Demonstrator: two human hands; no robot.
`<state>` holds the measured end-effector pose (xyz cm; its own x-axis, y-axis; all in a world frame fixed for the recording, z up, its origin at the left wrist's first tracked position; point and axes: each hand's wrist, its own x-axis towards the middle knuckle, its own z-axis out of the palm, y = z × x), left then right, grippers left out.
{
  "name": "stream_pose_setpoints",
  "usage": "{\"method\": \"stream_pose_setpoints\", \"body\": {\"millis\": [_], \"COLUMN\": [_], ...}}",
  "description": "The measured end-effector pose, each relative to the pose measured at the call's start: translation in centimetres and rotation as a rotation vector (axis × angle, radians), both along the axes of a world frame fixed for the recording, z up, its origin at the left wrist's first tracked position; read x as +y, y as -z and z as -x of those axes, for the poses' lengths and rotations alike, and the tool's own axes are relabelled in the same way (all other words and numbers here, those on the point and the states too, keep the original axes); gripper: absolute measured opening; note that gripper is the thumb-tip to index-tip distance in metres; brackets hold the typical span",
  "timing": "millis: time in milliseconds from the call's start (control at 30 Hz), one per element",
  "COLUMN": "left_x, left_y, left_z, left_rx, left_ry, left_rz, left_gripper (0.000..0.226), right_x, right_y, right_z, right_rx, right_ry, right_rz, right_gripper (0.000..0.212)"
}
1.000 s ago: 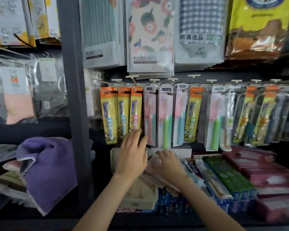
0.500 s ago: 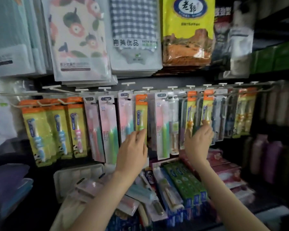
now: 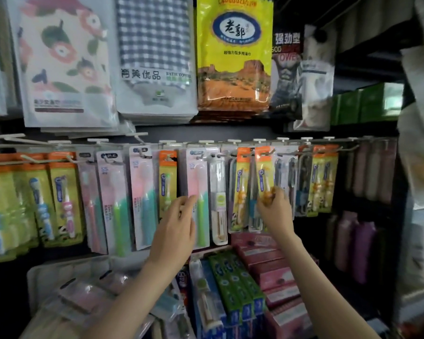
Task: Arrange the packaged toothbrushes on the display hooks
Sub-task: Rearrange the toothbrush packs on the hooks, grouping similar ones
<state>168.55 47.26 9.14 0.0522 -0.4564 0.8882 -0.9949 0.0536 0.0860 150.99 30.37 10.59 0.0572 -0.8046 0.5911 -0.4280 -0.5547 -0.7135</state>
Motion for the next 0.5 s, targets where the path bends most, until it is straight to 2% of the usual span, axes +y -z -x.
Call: {"method": "stream_pose_setpoints", "body": {"millis": [67, 167, 334, 400, 467, 500], "left_x": [-0.4, -0.9, -1.8, -2.1, -1.9, -1.6], "left_y": [-0.4, -0.8, -1.2, -1.4, -1.4, -1.5], "left_z": [1.1, 3.3, 7.7, 9.1, 9.2, 8.8], "left_rx": [-0.032, 0.032, 0.538, 0.687, 0.793, 0.816], "left_ry": [0.016, 0.067, 0.346, 0.448, 0.470, 0.442], "left_rz": [-0.001, -0.035, -0.280, -0.247, -0.105, -0.028], "left_gripper": [0.054, 0.047, 0.045, 0.035, 0.016, 0.015], "right_x": [0.4, 1.6, 5.5, 7.1, 7.9, 7.9], "right_y": [0.1, 0.2, 1.5, 1.9, 1.8, 1.6], "right_z": [0.7, 2.4, 3.4, 2.8, 2.4, 2.3], "right_rx": [0.105, 0.111, 0.108, 0.182, 0.221, 0.203], "right_ry": [-0.021, -0.053, -0.143, -0.300, -0.465, -0.509], "right_rz": [0.082, 0.141, 0.195, 0.260, 0.260, 0.240], "right_gripper": [0.046, 0.052, 0.052, 0.054, 0.054, 0.051]}}
